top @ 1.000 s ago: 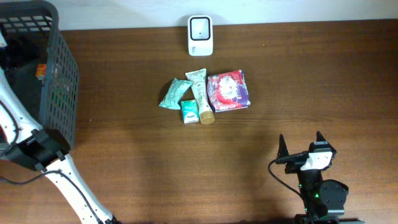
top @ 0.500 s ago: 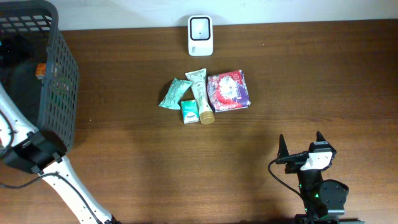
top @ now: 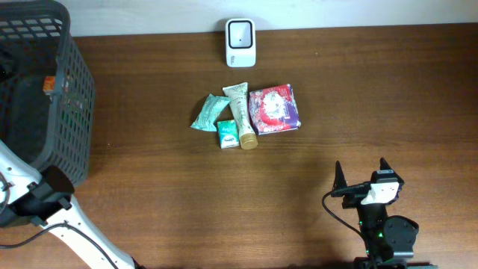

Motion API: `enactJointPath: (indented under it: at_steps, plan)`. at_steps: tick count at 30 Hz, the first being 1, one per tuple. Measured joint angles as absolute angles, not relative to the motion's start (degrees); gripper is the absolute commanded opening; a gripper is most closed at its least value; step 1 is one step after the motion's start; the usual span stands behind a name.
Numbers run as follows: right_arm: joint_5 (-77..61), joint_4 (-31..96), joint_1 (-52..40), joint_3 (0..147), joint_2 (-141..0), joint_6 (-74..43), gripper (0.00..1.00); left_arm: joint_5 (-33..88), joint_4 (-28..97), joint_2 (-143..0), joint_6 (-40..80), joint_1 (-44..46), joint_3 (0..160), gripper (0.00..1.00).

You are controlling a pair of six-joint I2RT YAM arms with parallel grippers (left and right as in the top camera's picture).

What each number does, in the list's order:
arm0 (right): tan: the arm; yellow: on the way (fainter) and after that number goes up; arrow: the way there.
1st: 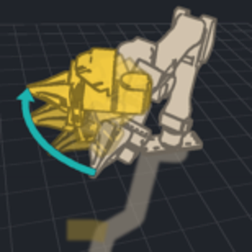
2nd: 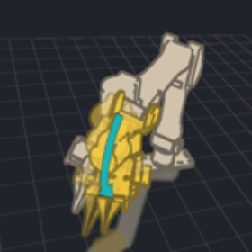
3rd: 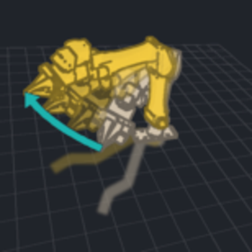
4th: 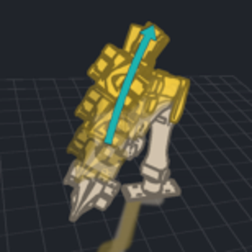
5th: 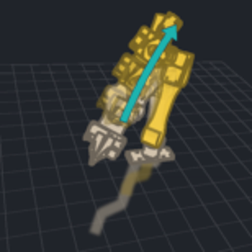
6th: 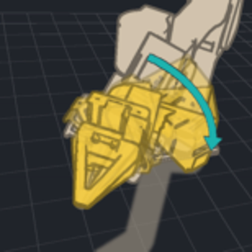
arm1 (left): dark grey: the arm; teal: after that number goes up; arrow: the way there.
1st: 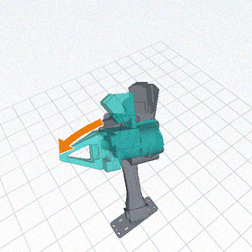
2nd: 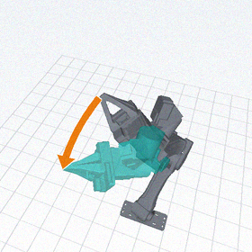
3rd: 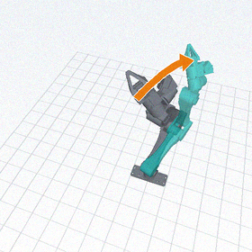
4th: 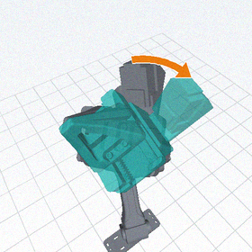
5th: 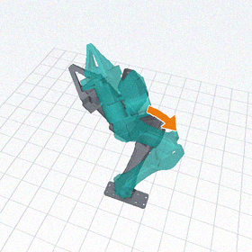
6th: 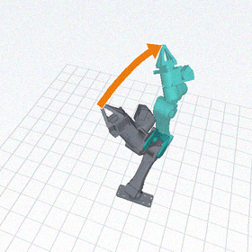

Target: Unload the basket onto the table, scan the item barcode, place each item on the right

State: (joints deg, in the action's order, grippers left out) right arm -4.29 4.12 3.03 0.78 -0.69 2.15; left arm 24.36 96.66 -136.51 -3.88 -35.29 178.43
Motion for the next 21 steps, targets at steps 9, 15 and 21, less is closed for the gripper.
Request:
enactJointPath:
  at_steps: [9, 15, 21]
  plan:
    - [-4.3, 4.1, 3.0, 0.8, -0.7, 2.2, 0.99, 8.6, 96.9, -121.8, 1.3, -35.3, 150.3, 0.00]
    - [-4.3, 4.1, 3.0, 0.8, -0.7, 2.1, 0.99, -7.5, 96.5, -112.9, 10.9, -36.8, 132.0, 0.00]
    - [-4.3, 4.1, 3.0, 0.8, -0.7, 2.1, 0.99, -15.5, 96.4, -113.0, 19.6, -40.8, 124.9, 0.00]
